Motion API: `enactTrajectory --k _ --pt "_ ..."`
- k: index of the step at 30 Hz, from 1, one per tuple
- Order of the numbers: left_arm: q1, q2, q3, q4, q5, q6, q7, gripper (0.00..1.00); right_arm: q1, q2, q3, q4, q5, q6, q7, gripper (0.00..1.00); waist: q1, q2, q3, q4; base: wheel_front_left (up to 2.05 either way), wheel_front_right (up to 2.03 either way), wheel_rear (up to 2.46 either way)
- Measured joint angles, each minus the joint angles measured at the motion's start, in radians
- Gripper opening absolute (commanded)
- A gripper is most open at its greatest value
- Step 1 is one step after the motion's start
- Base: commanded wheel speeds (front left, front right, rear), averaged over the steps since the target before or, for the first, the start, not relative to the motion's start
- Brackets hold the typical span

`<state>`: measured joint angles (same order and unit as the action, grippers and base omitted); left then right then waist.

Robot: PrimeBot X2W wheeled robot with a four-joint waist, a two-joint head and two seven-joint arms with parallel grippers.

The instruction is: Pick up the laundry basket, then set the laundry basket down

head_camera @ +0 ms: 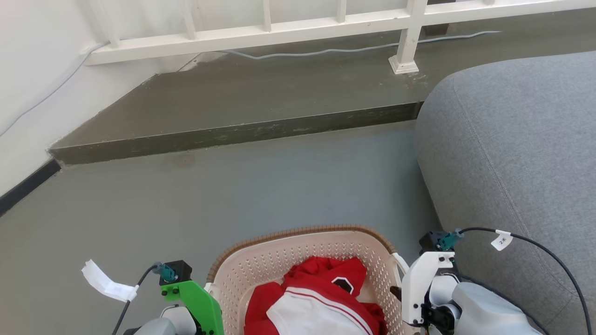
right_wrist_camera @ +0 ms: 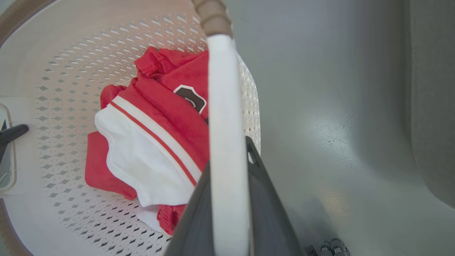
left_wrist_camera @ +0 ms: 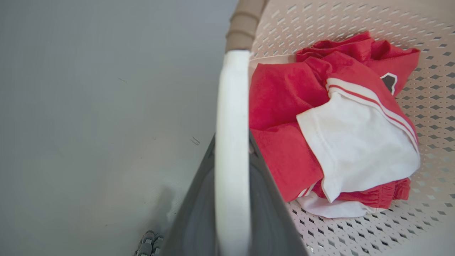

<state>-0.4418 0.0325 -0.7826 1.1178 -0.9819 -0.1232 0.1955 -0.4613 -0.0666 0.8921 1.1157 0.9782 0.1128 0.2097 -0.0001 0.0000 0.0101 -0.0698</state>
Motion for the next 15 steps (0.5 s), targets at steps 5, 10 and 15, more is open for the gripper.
enactTrajectory --k 5,10,15 --pt "0.000 0.000 -0.002 0.004 -0.001 0.000 0.011 0.00 0.000 0.001 0.008 0.006 0.006 0.000 0.009 0.00 0.0000 0.0000 -0.001 -0.002 0.00 0.00 0.00" --pt "-0.001 0.000 -0.005 0.005 -0.005 0.000 0.016 0.00 0.000 0.001 0.014 0.008 0.010 0.000 0.016 0.00 0.0000 0.0000 0.000 -0.005 0.00 0.00 0.00" --pt "-0.002 0.000 -0.012 0.006 -0.017 0.000 0.026 0.00 0.000 0.001 0.018 0.012 0.017 0.000 0.021 0.00 0.0001 0.0000 0.001 -0.008 0.00 0.00 0.00"
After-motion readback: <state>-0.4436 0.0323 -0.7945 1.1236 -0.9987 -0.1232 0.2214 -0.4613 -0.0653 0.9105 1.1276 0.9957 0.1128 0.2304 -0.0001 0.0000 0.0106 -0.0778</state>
